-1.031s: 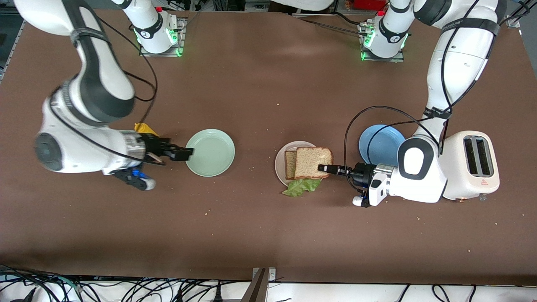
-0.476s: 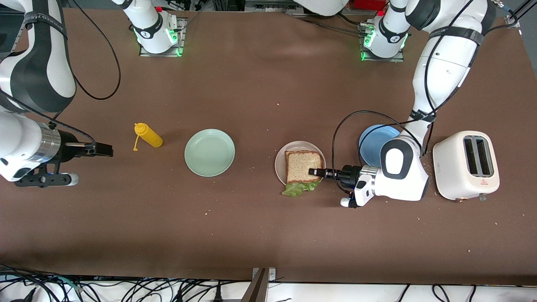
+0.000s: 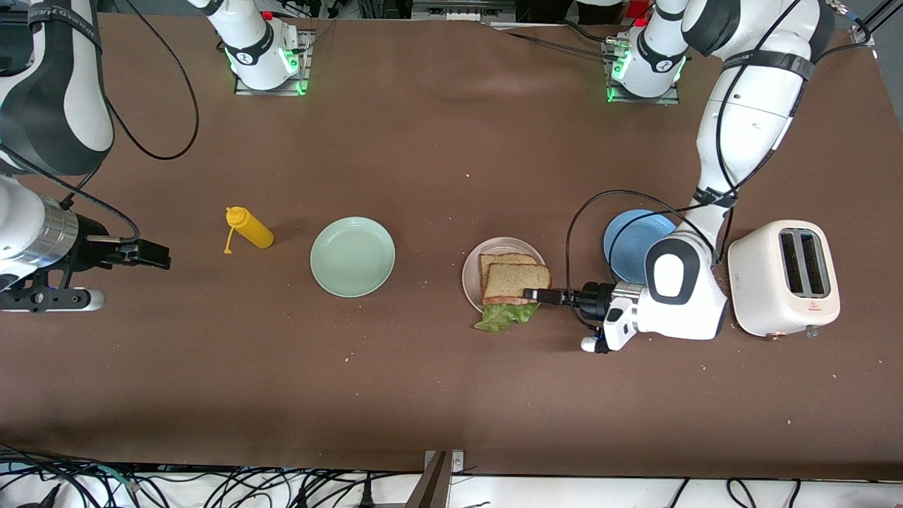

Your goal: Make sandwich in beige plate with both arms

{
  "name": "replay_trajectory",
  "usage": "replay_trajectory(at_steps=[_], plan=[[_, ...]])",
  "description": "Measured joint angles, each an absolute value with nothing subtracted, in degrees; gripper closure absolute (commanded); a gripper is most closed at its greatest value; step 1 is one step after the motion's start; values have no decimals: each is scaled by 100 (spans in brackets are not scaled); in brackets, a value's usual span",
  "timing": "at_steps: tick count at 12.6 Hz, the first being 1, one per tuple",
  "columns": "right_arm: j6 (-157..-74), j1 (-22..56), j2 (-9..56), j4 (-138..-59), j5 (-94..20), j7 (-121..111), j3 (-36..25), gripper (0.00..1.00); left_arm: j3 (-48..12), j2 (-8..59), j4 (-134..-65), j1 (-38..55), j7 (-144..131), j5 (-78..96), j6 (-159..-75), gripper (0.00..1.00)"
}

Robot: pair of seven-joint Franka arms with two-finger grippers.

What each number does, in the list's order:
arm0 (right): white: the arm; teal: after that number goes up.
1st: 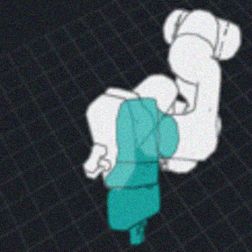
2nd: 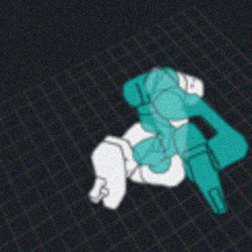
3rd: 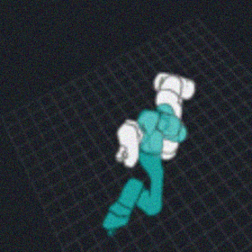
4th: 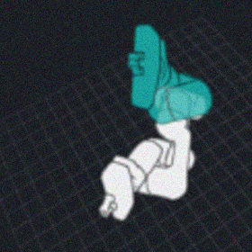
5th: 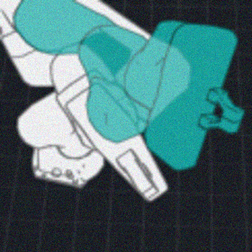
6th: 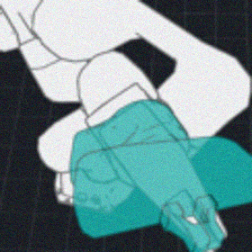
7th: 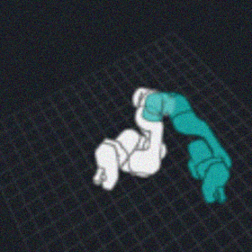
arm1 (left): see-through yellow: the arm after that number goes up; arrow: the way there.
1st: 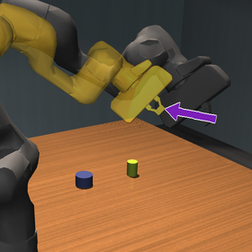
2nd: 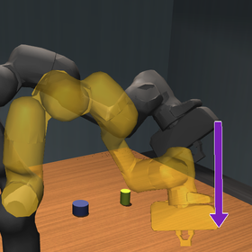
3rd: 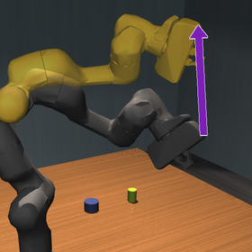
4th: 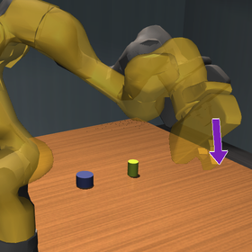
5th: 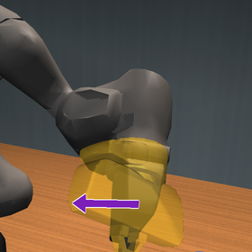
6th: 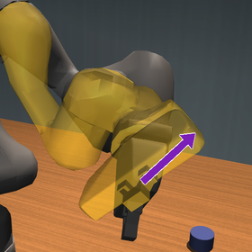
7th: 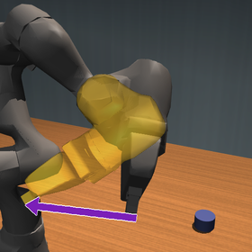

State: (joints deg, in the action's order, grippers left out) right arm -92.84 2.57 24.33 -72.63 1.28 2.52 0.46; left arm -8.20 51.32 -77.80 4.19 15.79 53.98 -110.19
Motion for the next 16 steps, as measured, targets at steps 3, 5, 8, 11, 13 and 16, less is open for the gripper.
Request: replay_trajectory(at_steps=[3,5,8,11,13,16], plan=[[-9313,274,2426,-7307,175,337,46,0,-580,5075,-7756,387,1510,5398,-11019,0],[-9314,284,2425,-7307,195,618,46,0,-405,4984,-7712,380,1280,5398,-11019,0],[-9333,286,2420,-7307,200,737,32,0,-106,4693,-7650,368,759,4765,-11013,0],[-9415,278,2408,-7307,200,745,-33,0,26,4232,-7632,193,99,3239,-10813,0],[-9419,278,2376,-7308,200,751,-53,0,40,3903,-7616,-93,48,2264,-10308,0],[-9425,280,2305,-7308,199,758,-65,0,35,3356,-7613,-238,43,701,-9464,0]])
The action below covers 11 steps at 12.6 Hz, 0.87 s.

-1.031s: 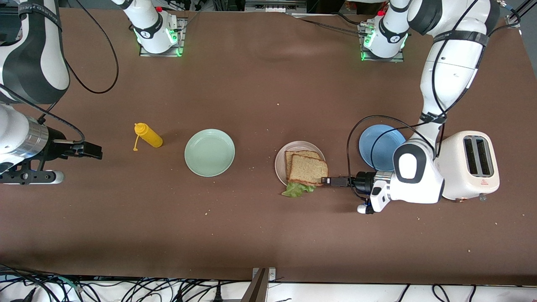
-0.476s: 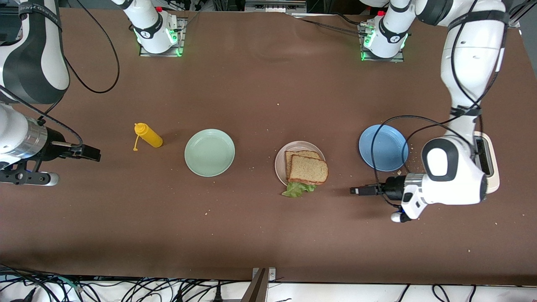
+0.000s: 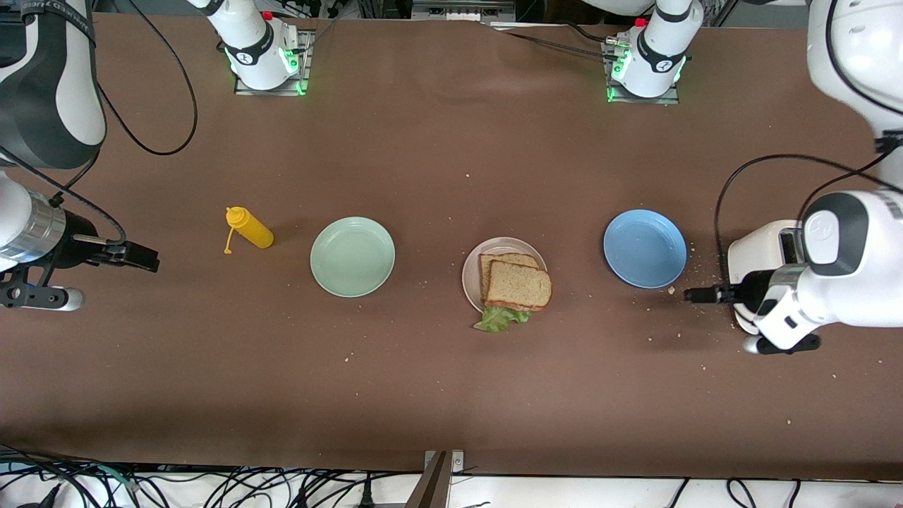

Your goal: Make sandwich in beige plate with both arms

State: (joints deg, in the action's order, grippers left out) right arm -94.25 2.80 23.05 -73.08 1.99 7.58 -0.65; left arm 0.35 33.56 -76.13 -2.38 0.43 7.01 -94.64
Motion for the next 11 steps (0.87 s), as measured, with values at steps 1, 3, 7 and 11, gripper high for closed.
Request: replay_trajectory(at_steps=[1,3,7,11], plan=[[-9431,285,2290,-7308,199,759,-64,0,24,3187,-7612,-221,20,371,-9207,0],[-9440,292,2262,-7308,195,762,-63,0,14,2913,-7614,-192,-25,68,-8800,0],[-9552,301,2244,-7308,194,769,-58,0,-9,2689,-7615,-116,-213,-397,-8335,0],[-9625,312,2244,-7310,194,777,-53,0,-35,2450,-7637,-107,-509,-423,-8201,0]])
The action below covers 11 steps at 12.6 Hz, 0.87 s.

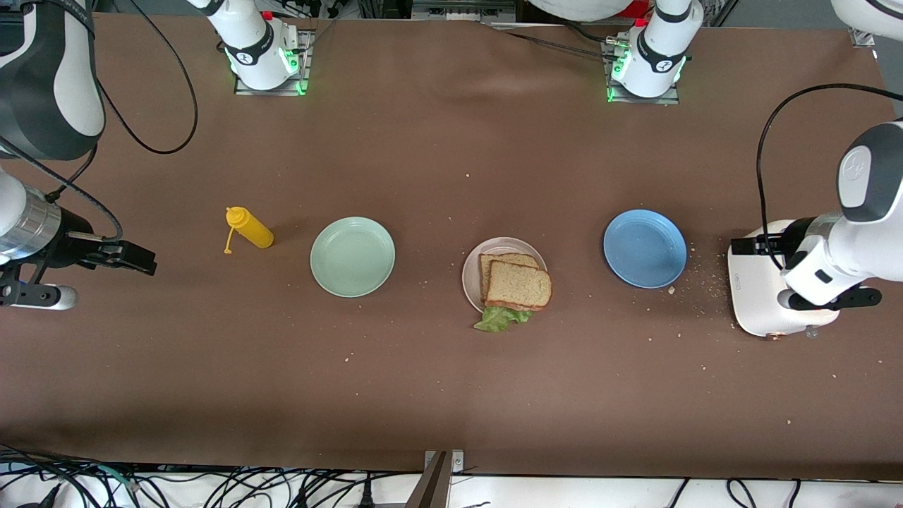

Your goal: Make sandwich in beige plate with both arms

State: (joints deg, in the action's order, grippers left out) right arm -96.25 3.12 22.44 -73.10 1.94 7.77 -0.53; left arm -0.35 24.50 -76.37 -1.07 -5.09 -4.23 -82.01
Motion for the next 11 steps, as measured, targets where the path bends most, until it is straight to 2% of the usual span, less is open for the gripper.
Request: replay_trajectory(at_steps=[2,6,11], plan=[[-9627,311,2244,-7312,194,782,-53,0,-69,1962,-7897,-105,-544,-423,-8176,0],[-9650,312,2243,-7316,194,783,-53,0,-97,707,-9045,-68,-559,-422,-8457,0],[-9758,312,2242,-7316,193,785,-53,0,178,172,-9308,219,-560,-320,-8451,0]])
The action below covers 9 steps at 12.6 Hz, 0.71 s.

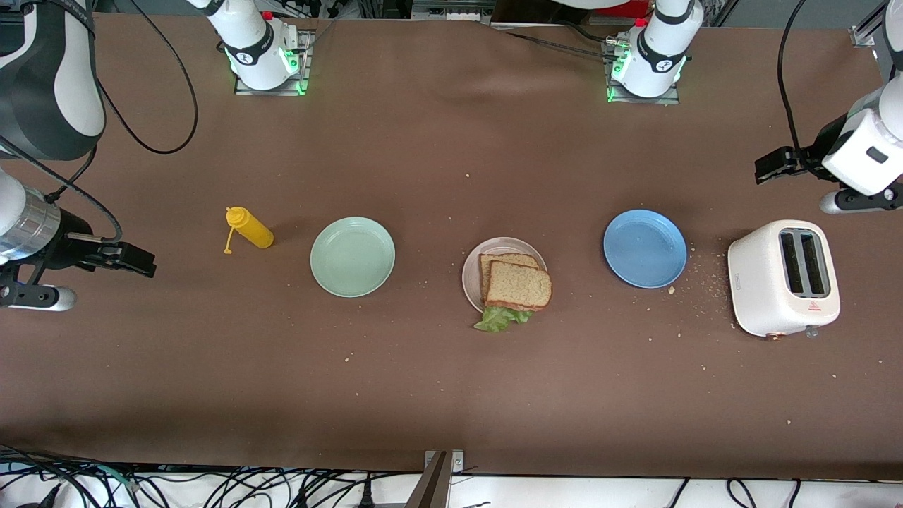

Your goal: Make sandwich in beige plate with both arms

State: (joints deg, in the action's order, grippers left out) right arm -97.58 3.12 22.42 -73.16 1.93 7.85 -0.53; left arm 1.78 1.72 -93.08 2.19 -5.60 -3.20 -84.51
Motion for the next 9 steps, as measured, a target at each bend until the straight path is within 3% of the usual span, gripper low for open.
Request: replay_trajectory(at_steps=[9], plan=[[-9791,312,2242,-7317,192,788,-53,0,267,256,-9112,166,-546,-204,-8300,0]])
